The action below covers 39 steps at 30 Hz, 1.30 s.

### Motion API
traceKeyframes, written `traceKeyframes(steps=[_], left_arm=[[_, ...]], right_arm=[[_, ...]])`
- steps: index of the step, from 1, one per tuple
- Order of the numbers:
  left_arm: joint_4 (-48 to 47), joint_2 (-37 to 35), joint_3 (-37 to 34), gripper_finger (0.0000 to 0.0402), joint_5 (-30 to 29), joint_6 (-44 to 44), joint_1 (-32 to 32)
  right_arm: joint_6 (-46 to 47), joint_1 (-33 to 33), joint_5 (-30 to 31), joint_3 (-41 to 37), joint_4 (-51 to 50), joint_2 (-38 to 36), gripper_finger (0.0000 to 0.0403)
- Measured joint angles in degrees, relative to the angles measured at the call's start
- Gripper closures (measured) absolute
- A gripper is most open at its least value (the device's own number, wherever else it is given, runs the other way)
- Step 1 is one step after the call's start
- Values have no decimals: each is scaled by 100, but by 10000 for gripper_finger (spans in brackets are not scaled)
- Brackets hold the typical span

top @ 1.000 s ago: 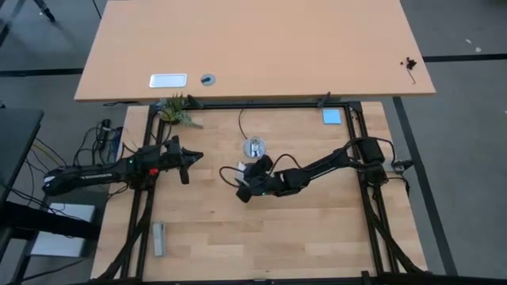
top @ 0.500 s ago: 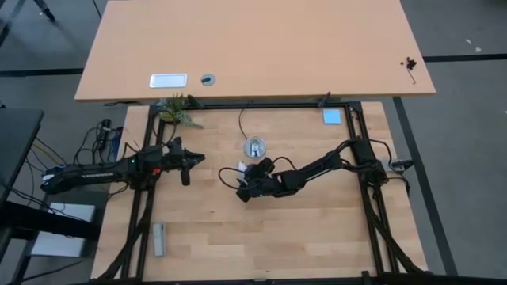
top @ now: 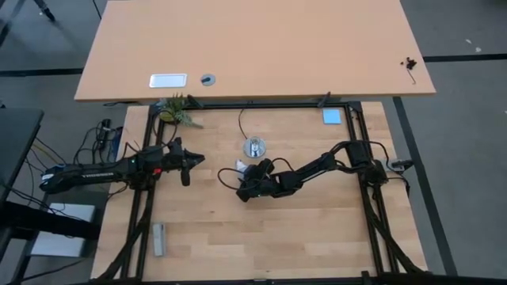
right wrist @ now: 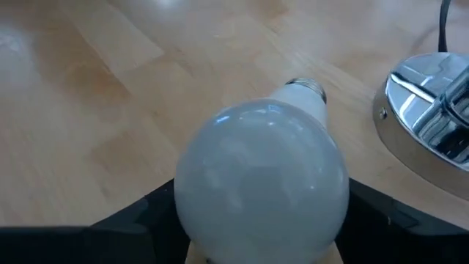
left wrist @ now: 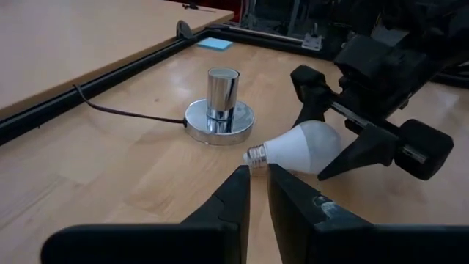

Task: Screw lightbulb
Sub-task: Insert the white lightbulb into the silver lamp

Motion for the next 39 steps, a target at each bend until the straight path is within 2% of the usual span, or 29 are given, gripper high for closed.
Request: traceKeyframes(steps=[4, 7, 14, 16, 20, 28, 39], left_arm=[[0, 2, 2, 346, 29, 22, 0], [10, 0, 2, 346, 344, 63, 0], [267, 0, 2, 346, 2121, 189, -6], [444, 2, 2, 346, 2331, 124, -64], [813, 19, 25, 342, 2417, -5, -374], [538, 504, 722, 294, 2396, -141, -1043], [-293, 2250, 1937, 241, 1553, 48, -1774]], right_arm=[[-153, 23, -117, 130, 0, -58, 129], [-351, 69, -480, 281, -6, -179, 124], [-837, 237, -1896, 568, 3, -716, 125], [-906, 284, -2242, 645, 8, -792, 124], [-1014, 341, -2738, 728, -39, -918, 124], [-1228, 375, -2800, 757, -521, -1155, 123], [-1229, 379, -3200, 754, -658, -1249, 123]])
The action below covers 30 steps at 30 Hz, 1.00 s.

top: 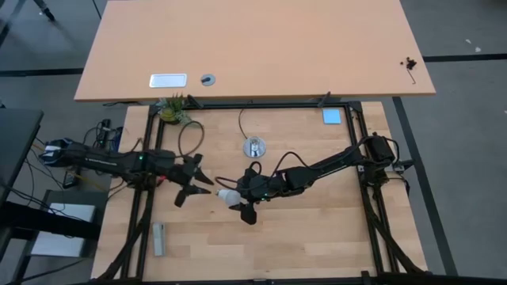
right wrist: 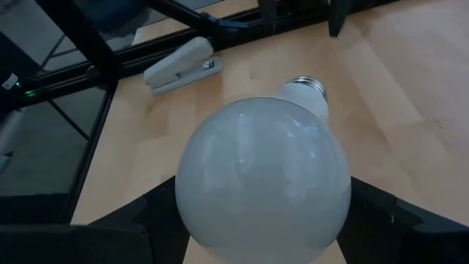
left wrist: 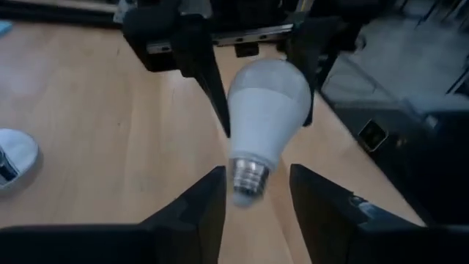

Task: Screw lightbulb
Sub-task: Insert the white lightbulb into the silver lamp

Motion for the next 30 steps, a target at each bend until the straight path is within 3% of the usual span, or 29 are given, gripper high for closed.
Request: traceKeyframes(steps=[12, 19, 30], left_arm=[[-1012, 1892, 1430, 218, -175, 314, -578], [-1794, 2550, 2134, 217, -537, 794, -778], [-2193, 3362, 2626, 219, -444, 1051, -1036]], right_arm=[[0, 26, -240, -4, -42, 2, 123], [-39, 56, -242, -4, 12, 2, 123], [-44, 83, -336, 0, 9, 2, 123]])
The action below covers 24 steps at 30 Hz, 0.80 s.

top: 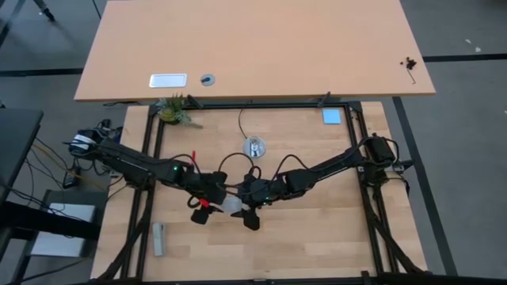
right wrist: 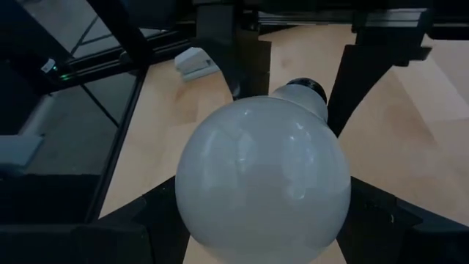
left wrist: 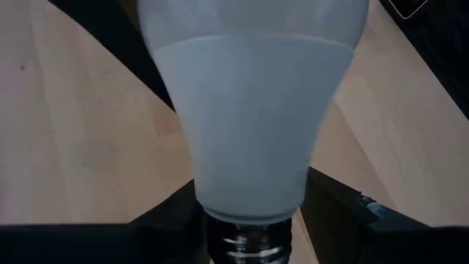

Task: Screw lightbulb
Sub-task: Insert the white lightbulb into the silver lamp

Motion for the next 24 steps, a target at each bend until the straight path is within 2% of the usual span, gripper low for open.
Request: traceKeyframes(steps=[11, 24], left_arm=[[69, -21, 0, 253, 4, -195, 0], [451, -21, -4, 249, 191, -489, -2]], right_arm=[[-7, 13, 0, 7, -35, -4, 121], [-4, 15, -122, 7, -42, -13, 121]])
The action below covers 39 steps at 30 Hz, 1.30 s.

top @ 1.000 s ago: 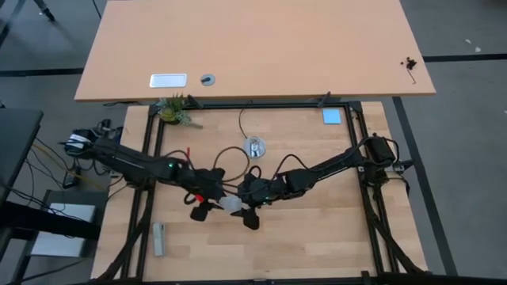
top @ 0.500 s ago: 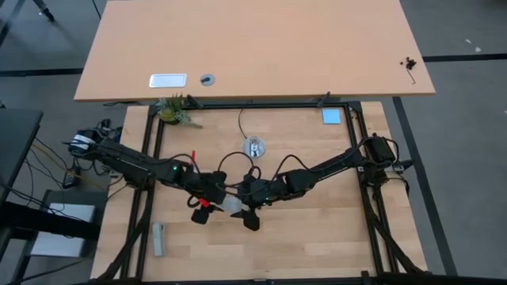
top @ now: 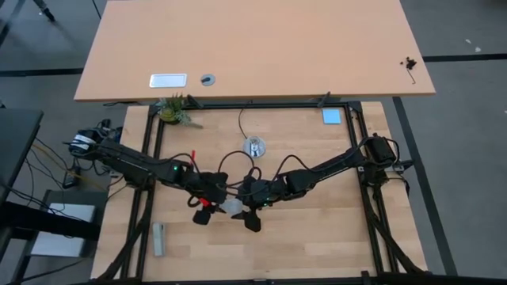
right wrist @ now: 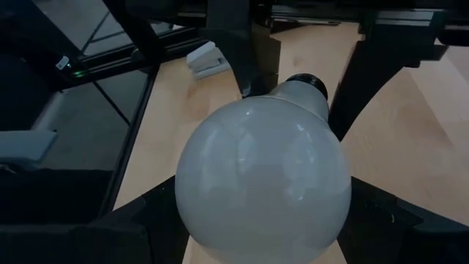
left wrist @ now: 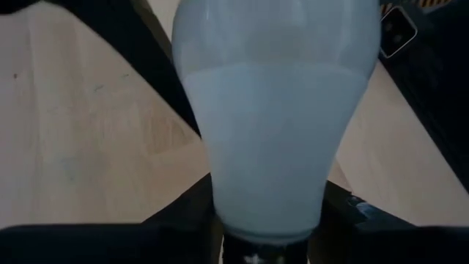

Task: Screw lightbulb
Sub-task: Insert the white lightbulb into the silver lamp

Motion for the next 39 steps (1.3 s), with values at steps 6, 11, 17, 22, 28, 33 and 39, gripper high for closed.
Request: traceKeyframes(steps=[6, 11, 17, 22, 28, 33, 39], left_arm=[[174, 0, 0, 231, 195, -142, 4], [98, 0, 3, 235, 88, -110, 4], [91, -2, 9, 269, 71, 68, 4], [245, -7, 9, 271, -168, 261, 1], [715, -26, 32, 271, -409, 298, 6], [1380, -26, 39, 271, -485, 335, 116], [2408, -26, 31, 271, -452, 338, 345]], right_arm=[[0, 0, -15, 2, 13, 0, 121], [0, -4, -2, 2, 6, 4, 121], [4, -7, 0, 2, -15, 7, 119], [-15, -4, -2, -12, -199, -144, 102], [-136, -4, 116, -19, -775, -681, 84], [-441, -4, 259, -26, -1083, -1232, 81], [-711, -4, 520, -26, -1263, -1858, 80]])
